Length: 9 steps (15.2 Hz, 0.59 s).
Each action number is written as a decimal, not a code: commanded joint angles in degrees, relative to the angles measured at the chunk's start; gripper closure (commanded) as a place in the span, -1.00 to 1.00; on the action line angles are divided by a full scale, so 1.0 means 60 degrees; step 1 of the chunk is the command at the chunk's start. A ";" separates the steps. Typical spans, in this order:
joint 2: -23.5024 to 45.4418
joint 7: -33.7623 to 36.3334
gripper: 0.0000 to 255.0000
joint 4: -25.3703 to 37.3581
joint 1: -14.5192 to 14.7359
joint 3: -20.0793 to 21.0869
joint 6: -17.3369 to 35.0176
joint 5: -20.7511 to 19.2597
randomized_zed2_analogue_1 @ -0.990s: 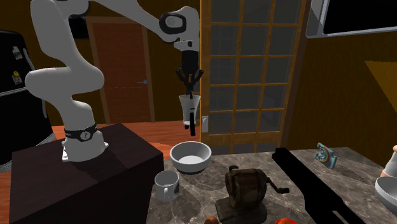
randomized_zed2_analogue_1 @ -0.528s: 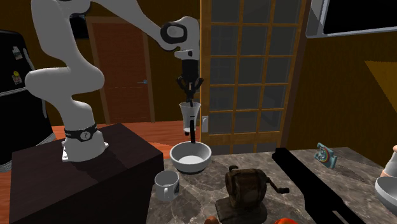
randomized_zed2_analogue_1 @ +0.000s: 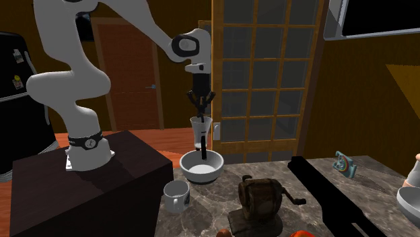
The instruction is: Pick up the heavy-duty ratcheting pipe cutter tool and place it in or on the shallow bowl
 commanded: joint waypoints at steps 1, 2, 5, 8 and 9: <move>0.0281 0.0289 1.00 -0.0096 -0.0055 0.0093 0.0200 -0.0332; 0.0454 0.0458 1.00 -0.0138 -0.0076 0.0128 0.0297 -0.0538; 0.1013 0.1007 1.00 -0.0245 -0.0088 0.0167 0.0556 -0.1221; 0.1336 0.1328 1.00 -0.0292 -0.0027 0.0111 0.0681 -0.1627; 0.1335 0.1327 1.00 -0.0292 -0.0024 0.0108 0.0681 -0.1626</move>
